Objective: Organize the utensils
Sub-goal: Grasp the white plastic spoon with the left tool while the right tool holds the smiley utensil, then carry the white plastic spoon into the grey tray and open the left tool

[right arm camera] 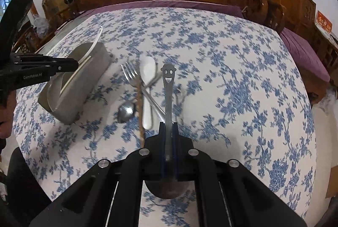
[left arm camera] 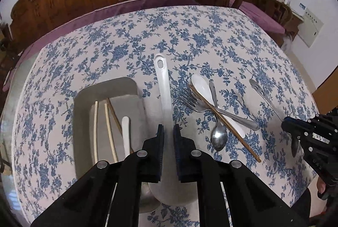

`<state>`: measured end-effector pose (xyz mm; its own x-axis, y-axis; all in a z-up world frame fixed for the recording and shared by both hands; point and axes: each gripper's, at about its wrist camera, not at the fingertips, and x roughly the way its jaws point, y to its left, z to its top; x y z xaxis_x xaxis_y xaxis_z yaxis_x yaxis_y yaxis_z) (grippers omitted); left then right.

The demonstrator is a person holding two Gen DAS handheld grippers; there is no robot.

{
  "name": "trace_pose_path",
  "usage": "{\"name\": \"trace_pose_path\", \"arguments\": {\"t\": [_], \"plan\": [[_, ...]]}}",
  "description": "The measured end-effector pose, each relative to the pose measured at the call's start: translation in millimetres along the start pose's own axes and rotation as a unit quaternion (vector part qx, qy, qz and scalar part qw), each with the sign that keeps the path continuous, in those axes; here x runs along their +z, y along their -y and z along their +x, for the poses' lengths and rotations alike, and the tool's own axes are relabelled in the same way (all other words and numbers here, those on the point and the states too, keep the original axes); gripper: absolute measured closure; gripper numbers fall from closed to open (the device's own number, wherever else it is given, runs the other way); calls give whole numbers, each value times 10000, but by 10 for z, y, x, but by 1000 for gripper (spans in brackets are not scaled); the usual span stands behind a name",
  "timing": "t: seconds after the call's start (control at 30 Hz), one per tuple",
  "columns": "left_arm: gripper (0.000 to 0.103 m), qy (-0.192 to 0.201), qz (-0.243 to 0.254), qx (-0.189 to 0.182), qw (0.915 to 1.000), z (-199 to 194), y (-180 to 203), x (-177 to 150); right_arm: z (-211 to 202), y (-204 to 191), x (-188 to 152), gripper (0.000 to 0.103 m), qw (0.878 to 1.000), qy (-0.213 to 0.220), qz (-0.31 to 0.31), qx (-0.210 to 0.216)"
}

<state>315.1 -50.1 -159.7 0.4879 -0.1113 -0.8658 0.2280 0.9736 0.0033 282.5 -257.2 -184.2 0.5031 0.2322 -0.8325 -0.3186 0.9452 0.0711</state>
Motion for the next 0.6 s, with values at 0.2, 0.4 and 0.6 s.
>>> {"name": "trace_pose_path", "arguments": {"t": [0.2, 0.4, 0.6], "plan": [[95, 95, -100, 75, 9999, -131, -239, -31, 1, -264, 135, 96, 9999, 23, -166, 12], [95, 59, -289, 198, 9994, -125, -613, -90, 37, -529, 263, 96, 9993, 42, -347, 90], [95, -58, -529, 144, 9985, 14, -887, -180, 77, -821, 381, 95, 9985, 60, -520, 188]]}}
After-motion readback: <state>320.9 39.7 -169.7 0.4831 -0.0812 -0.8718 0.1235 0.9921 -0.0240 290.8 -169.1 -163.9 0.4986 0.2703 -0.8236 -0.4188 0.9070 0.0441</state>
